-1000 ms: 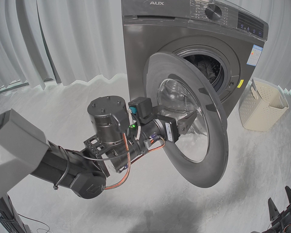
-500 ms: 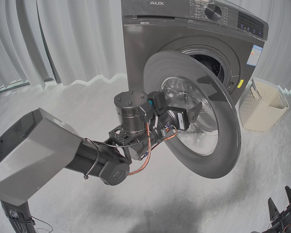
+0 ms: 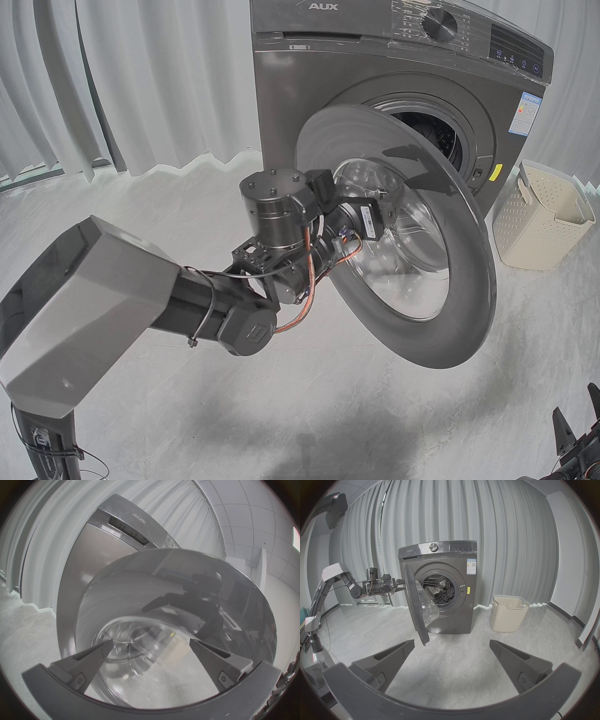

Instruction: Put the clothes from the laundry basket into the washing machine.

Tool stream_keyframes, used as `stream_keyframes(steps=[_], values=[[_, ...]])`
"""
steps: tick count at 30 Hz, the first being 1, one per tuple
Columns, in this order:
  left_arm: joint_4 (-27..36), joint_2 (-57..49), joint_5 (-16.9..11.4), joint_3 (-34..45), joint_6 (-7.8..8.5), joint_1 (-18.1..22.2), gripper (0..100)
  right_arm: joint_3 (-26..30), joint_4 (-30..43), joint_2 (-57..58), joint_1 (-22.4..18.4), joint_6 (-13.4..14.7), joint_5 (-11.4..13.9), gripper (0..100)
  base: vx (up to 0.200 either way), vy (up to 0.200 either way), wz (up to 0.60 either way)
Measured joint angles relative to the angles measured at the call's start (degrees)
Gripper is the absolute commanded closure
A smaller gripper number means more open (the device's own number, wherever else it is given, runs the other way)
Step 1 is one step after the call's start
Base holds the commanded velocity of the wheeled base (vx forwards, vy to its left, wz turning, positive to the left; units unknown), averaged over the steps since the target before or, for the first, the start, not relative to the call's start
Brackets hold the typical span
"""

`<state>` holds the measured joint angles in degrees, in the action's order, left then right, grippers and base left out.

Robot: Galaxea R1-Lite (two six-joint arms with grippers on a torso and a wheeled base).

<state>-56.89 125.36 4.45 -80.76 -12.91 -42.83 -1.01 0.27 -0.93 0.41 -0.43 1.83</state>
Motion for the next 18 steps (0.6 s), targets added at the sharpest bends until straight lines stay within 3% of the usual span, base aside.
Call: stream_keyframes(steps=[10,14,18], values=[[3.52,7.0,4.69,-15.15,-2.08,0.9,0,0.0,0.0,0.0,0.02,0.0,0.0,0,0.0,0.0,0.0],[3.74,8.59,5.18,-16.26,-2.35,1.23,0,0.0,-0.02,0.0,-0.01,0.0,0.0,0,0.0,0.0,0.0],[3.35,7.83,5.29,-11.52,-2.44,1.29,0,0.0,0.0,0.0,-0.01,0.0,0.0,0,0.0,0.0,0.0]])
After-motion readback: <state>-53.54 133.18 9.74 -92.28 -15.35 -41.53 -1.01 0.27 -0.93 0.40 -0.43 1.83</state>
